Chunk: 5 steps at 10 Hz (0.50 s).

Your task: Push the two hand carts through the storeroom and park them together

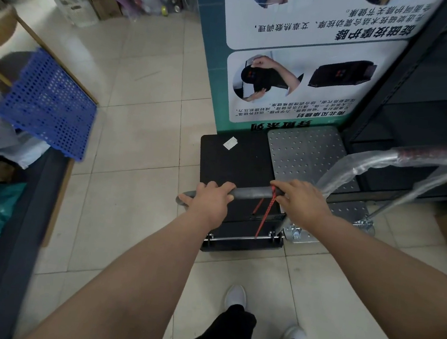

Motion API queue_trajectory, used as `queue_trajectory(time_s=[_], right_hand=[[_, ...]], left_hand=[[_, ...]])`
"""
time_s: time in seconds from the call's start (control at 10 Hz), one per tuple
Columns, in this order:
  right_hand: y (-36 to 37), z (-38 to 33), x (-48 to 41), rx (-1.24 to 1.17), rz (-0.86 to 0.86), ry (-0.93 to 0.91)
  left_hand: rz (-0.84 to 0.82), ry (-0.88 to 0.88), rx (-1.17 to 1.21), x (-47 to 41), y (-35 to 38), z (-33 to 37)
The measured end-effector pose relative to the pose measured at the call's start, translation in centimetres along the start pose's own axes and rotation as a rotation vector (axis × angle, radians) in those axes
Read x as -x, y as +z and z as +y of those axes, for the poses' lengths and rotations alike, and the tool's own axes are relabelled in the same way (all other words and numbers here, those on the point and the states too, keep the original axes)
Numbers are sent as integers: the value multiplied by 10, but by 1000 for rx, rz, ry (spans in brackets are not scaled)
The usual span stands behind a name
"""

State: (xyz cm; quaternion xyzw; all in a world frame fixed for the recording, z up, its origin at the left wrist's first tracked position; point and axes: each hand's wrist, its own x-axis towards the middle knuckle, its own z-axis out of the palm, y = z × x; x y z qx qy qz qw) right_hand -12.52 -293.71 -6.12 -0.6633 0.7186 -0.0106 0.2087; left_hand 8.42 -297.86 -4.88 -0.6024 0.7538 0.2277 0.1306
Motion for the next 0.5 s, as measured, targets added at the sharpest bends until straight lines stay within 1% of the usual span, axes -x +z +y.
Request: queue_trajectory(time_s=[0.1,0.3,0.5], right_hand=[[6,2,0,-14,5,2],[9,1,4,-15,-47,63],[3,4,27,21,-18,58]], left_hand=[[-8,-7,-11,-2,-3,2],[-41,-21,-1,-2,-5,4],[114,-14,-55,13,-2,-3]])
